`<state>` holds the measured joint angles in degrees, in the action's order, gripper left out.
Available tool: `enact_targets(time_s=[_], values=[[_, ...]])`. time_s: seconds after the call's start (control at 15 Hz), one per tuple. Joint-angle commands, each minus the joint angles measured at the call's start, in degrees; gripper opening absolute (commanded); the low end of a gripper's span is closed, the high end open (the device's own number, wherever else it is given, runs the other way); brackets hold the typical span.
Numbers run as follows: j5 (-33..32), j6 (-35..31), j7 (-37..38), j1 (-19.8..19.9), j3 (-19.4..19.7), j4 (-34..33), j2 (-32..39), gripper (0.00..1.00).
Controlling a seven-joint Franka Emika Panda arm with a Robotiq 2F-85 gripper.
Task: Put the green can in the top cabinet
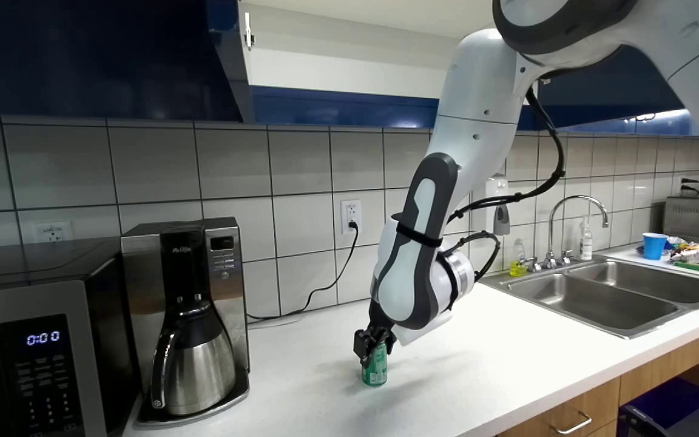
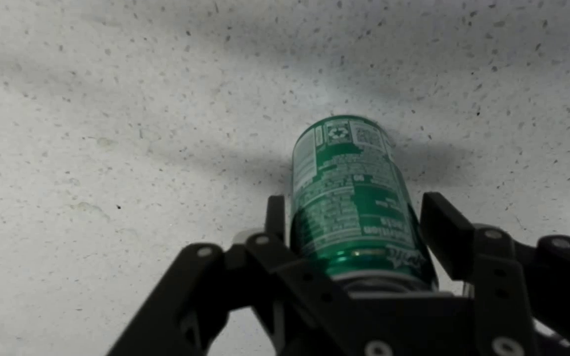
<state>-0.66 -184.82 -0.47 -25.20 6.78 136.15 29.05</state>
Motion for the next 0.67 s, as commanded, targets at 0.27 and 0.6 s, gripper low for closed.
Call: enact_targets(time_s=[0.27,0.6], values=[[0.0,-0.9,1.2,-0.7,0.4,-0.8,0.8,0.38],[0.5,3.2,2.0,1.2,-1.1,0.2,-2.0,0.38]])
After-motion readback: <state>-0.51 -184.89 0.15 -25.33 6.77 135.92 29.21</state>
